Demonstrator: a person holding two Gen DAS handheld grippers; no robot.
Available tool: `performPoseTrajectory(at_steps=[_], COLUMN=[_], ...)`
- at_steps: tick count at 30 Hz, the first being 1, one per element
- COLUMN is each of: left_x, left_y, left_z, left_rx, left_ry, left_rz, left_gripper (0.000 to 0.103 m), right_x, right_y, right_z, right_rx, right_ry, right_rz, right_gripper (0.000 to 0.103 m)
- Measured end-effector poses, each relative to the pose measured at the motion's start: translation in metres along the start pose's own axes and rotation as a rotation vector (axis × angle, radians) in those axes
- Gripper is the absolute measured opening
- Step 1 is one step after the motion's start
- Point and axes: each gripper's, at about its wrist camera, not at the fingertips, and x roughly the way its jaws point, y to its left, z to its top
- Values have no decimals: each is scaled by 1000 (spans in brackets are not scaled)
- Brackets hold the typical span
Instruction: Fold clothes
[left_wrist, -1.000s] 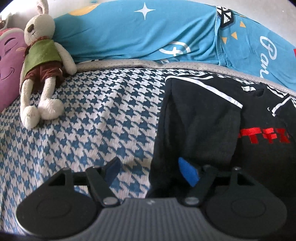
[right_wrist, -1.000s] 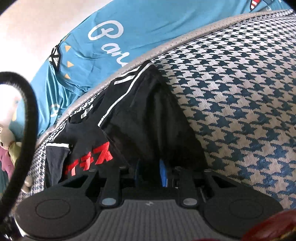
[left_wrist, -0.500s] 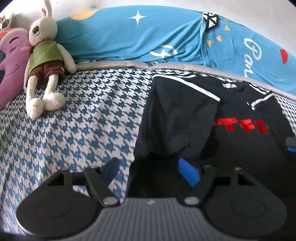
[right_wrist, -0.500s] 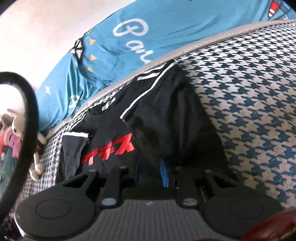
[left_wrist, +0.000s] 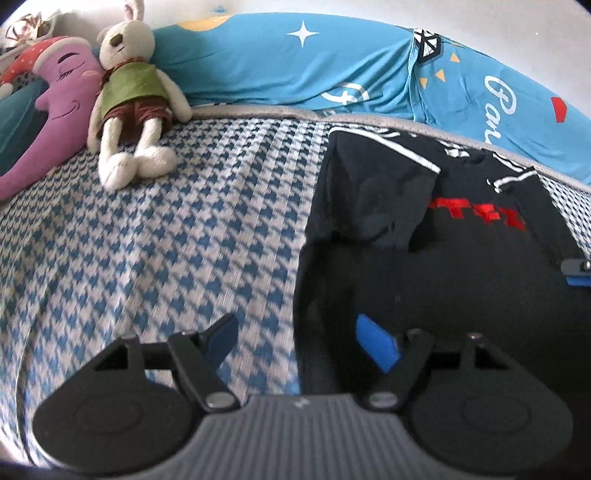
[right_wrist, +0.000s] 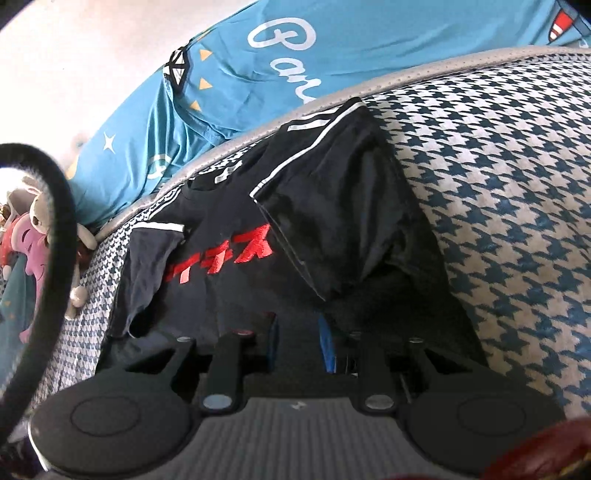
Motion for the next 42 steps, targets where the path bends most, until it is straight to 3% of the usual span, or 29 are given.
performPoseTrajectory(at_steps=[6, 12, 24, 33, 38, 42], left_x=[-2, -6, -17, -27, -28, -27], left_y=[3, 14, 17, 9, -1, -6], left_z=[-22, -37, -53, -55, -61, -65], left_rx=[15, -4, -46, -60, -28, -13], left_ry=[26, 28, 31, -6, -1, 13], left_rz=[35, 80, 114, 26, 17, 30], left_gripper=[74, 83, 83, 81, 81, 81], right_x=[-10, -30, -71, -87, -83, -81], right_y=[-4, -18, -45, -49, -55, -58], right_z=[-6, -11, -35, -58, -58, -59], right_rx=[6, 54, 124, 132, 153, 148], right_ry=[-9, -33, -57, -53, -49, -55], right_rz=[-7, -18, -24, -29, -81, -208], right_gripper=[25, 25, 25, 25, 25, 23])
